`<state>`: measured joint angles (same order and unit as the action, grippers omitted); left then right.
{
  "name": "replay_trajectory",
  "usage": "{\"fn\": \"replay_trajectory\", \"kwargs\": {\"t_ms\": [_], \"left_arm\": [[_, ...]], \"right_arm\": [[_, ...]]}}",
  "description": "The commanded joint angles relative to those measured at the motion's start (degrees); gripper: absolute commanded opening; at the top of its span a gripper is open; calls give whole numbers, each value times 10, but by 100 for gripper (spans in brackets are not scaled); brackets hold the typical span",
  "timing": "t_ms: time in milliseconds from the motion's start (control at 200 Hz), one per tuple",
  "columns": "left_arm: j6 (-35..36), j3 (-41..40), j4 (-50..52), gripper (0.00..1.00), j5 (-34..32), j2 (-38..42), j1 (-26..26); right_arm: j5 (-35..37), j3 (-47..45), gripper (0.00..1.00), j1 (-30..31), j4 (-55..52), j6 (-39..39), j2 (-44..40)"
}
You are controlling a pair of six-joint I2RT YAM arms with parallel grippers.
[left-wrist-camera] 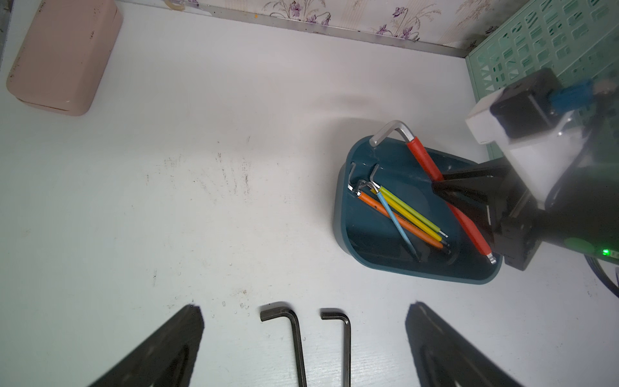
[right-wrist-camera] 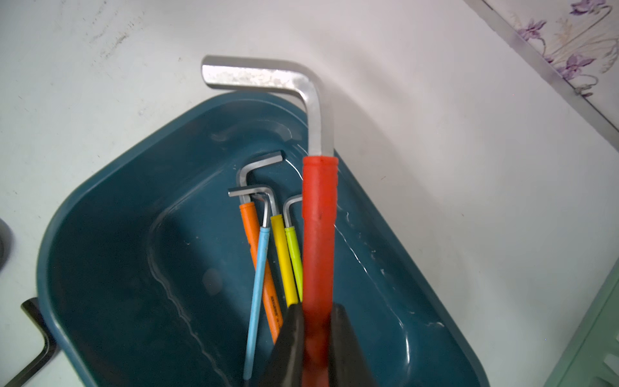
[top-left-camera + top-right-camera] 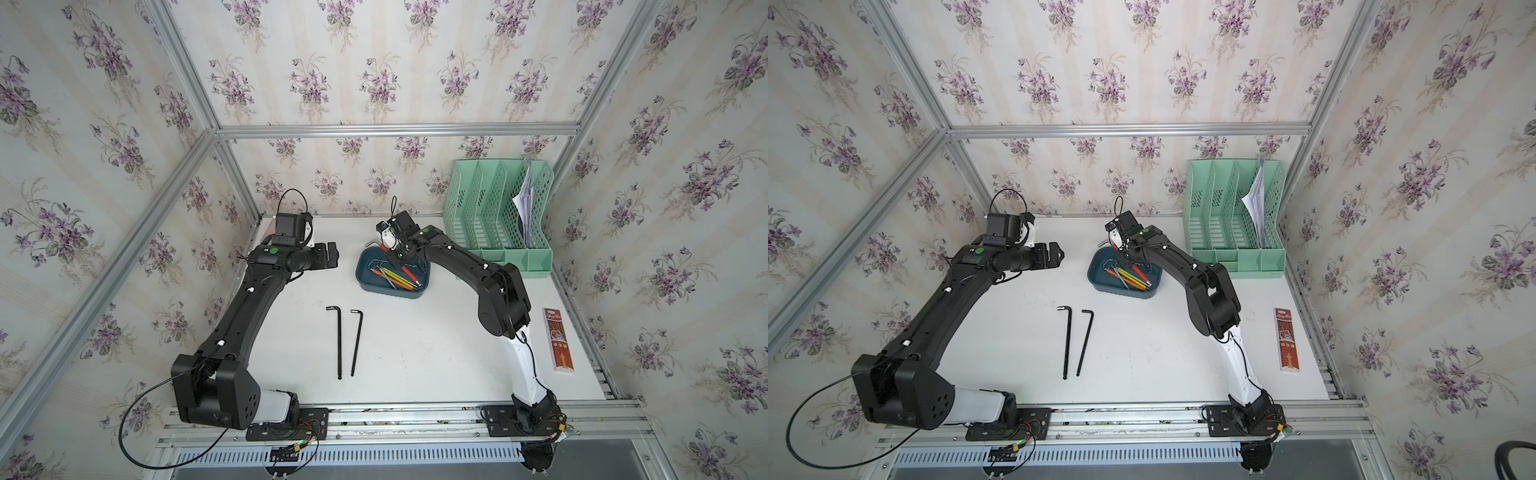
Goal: Put the hex key on the desktop into the storage box
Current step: Place the Allen key in the storage box.
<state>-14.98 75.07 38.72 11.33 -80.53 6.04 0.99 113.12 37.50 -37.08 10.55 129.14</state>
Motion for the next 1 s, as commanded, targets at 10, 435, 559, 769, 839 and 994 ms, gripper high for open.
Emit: {"fn": "replay_trajectory", "kwargs": {"t_ms": [10,435,559,769,839,994], "left_arm": [[0,-1,-9,99,-4,0,0],[-1,-4,-11,99,-9,-1,0],[-1,-6,-15,99,-13,-1,0],[1,-9,-16,99,-21,-1,0],[1,-10,-16,99,-23,-1,0],[1,-11,-17,99,-30,-1,0]], "right_arm": [[-8,-10,0,0,14,-4,0],[3,-24,3,1,0,-40,3],[-6,-40,11,1,10,-43,-18],[-13,-46,24,1,13,-48,-36],[-22,-50,32,1,14,-50,-41],[-29,-66,34,3,25,-52,-51]]}}
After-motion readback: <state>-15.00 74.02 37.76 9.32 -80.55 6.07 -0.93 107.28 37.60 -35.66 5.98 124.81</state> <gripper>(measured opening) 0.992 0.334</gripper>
